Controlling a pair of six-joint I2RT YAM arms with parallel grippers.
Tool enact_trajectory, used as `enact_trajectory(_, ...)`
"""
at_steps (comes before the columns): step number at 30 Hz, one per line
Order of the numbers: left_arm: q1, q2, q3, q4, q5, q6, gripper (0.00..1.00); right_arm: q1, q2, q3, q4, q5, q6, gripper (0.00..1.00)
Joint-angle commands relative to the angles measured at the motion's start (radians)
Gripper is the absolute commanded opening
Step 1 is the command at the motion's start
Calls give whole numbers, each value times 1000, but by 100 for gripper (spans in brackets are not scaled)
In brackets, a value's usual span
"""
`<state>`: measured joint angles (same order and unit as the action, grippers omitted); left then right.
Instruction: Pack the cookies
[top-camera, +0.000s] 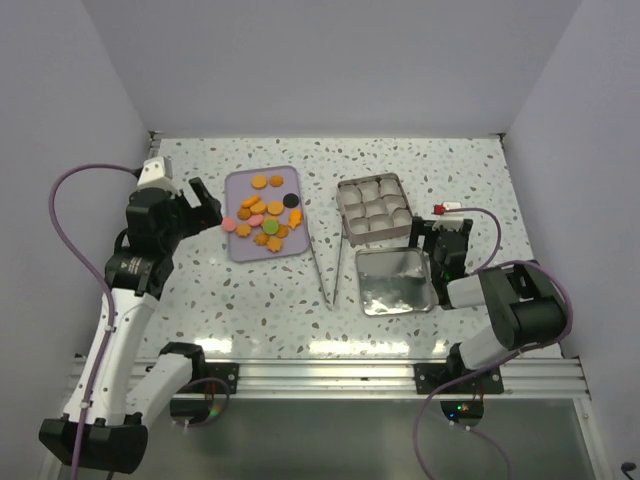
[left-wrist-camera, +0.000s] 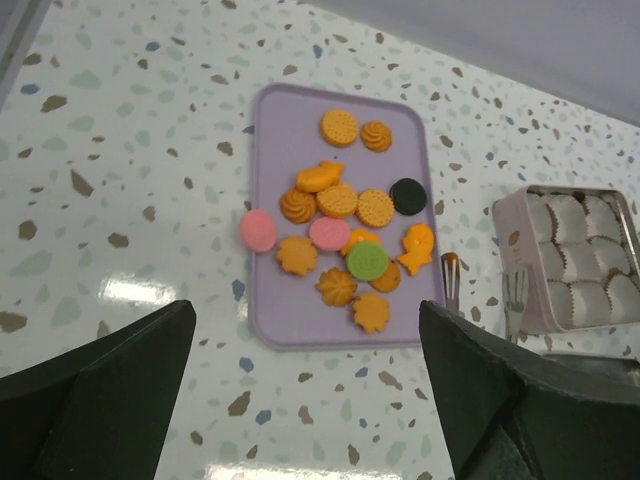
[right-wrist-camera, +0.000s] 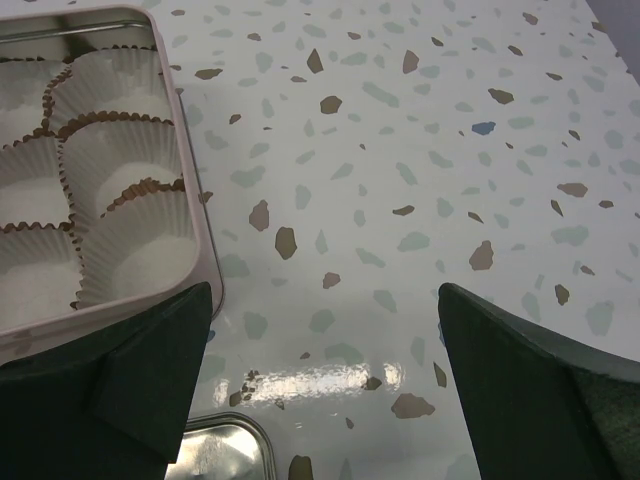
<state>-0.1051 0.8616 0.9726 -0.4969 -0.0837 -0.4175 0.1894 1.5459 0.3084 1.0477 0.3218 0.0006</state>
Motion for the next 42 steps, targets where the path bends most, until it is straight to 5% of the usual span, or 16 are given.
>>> enact_trajectory(1,4,-15,107,-213,-171,-131,100,-4,2,18,29,0,6,99)
enact_trajectory(5,-11,-64,146,-325,-115,12,100,-4,2,18,29,-1,6,99)
enact_trajectory(16,-15,-116,123,-506,-117,-33,100,-2,2,18,26,3,6,99)
enact_trajectory(21,-39,-101,146,-522,-212,-33,100,42,-72,30,-30,178,10,99)
enact_trajectory(24,-42,-101,166,-525,-237,-33,100,53,-251,208,-492,257,61,99)
enact_trajectory(29,-44,-114,134,-496,-191,-43,100,61,-227,689,-1277,157,134,99)
enact_trajectory(31,-44,-113,117,-483,-179,-44,100,59,-233,747,-1400,73,307,99)
enact_trajectory(35,-44,-102,107,-474,-183,-37,100,59,-244,750,-1528,-414,513,99)
enact_trajectory(42,-44,-93,87,-463,-160,-33,100,534,-222,805,-1701,-210,578,99)
